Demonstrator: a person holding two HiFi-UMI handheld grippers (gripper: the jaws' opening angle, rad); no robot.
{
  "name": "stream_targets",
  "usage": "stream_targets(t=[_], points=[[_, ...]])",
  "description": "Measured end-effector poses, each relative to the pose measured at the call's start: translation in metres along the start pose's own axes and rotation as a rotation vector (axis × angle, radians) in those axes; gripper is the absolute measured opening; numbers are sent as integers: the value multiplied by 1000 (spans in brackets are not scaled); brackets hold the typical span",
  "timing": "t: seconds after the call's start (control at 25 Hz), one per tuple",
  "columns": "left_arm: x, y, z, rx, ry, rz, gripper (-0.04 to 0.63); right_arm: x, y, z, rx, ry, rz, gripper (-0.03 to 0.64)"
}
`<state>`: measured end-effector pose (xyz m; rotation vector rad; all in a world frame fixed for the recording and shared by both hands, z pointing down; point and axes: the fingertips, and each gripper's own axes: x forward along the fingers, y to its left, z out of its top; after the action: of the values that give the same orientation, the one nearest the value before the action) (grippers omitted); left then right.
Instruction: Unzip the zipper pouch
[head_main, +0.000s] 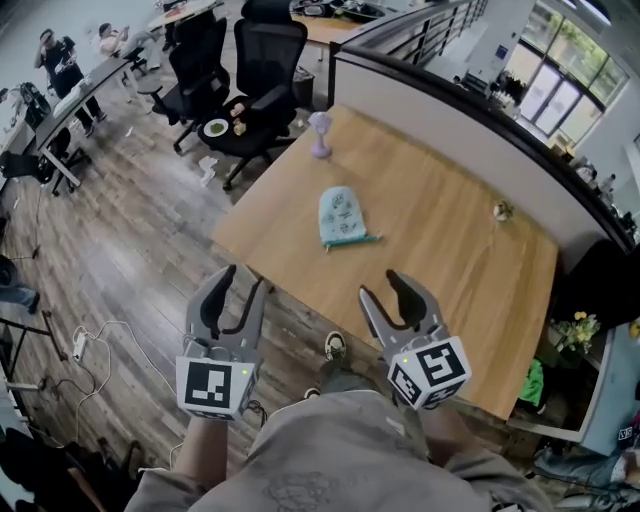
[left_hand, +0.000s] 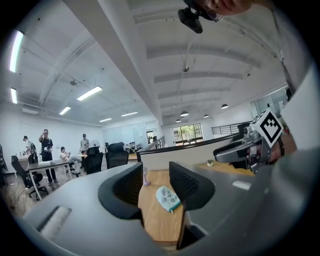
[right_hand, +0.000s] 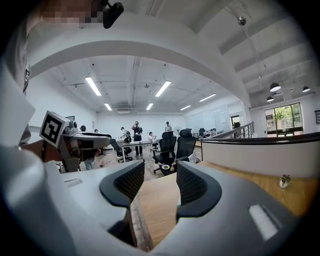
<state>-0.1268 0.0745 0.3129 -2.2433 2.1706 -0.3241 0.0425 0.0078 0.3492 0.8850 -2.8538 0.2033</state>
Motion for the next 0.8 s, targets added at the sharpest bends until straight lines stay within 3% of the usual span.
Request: stream_targets(t=[0.4, 0.8], points=[[105, 4, 10, 42, 45, -4, 152, 64, -86, 28, -12, 2, 21, 187], [160, 4, 12, 80, 58, -22, 152, 84, -134, 15, 19, 17, 0, 187]])
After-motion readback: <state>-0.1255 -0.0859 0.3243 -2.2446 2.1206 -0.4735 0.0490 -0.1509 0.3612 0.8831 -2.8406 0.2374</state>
